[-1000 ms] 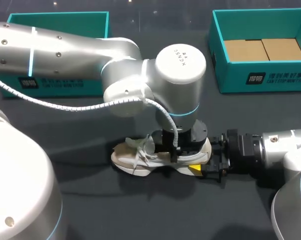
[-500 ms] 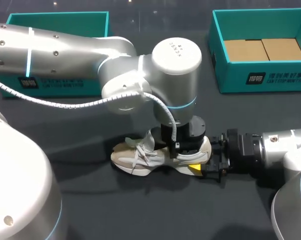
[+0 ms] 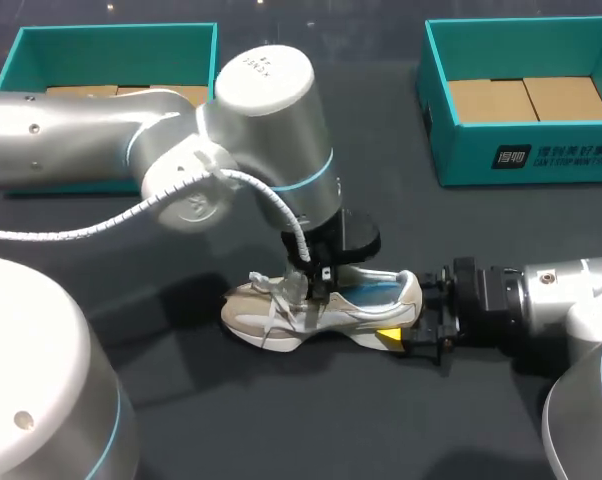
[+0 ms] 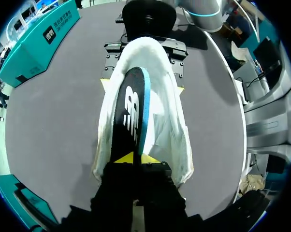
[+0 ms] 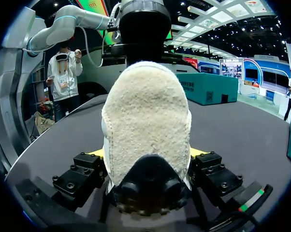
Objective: Take the shoe out of the shoebox, open the shoe tongue, remove and reinsert the insole, then place the shoe into the shoebox
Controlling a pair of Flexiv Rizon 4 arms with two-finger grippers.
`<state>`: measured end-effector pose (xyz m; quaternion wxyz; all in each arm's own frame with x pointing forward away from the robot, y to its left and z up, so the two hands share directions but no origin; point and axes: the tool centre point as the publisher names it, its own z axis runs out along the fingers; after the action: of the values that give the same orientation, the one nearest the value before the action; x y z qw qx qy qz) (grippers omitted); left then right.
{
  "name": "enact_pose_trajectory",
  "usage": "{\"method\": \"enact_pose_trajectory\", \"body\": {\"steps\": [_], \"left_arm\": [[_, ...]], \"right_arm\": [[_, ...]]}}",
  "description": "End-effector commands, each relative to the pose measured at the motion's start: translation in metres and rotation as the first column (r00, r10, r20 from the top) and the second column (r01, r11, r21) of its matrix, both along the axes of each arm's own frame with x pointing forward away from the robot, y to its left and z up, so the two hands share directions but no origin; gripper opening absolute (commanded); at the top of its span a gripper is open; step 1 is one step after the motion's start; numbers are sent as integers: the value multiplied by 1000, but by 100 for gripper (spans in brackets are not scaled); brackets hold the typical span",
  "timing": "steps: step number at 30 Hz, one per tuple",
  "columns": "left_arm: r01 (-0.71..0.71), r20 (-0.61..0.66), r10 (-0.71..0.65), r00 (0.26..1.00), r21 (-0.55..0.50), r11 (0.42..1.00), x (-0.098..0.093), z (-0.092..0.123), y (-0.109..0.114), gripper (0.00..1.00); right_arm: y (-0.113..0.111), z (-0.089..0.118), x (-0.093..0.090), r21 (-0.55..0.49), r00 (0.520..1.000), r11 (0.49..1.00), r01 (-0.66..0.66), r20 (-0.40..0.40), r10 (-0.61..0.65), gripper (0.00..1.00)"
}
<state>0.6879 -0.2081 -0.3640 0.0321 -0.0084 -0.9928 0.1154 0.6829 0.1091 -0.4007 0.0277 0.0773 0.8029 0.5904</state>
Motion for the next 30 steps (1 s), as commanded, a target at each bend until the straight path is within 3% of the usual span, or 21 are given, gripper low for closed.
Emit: {"method": "enact_pose_trajectory", "body": {"steps": [1,16,30], "left_arm": [[10,-12,-11,1000,-129,992,1,8,14,0],[73,65,-59,996,-242,968,0,40,-34,0],[50,69,-34,997,-240,970,0,36,-22,0]], "right_arm": [[1,0,-2,-6,1000,1000,0,-2,0,0],[1,0,-2,-6,1000,1000,0,-2,0,0],[1,0,-2,-6,1000,1000,0,-2,0,0]]}}
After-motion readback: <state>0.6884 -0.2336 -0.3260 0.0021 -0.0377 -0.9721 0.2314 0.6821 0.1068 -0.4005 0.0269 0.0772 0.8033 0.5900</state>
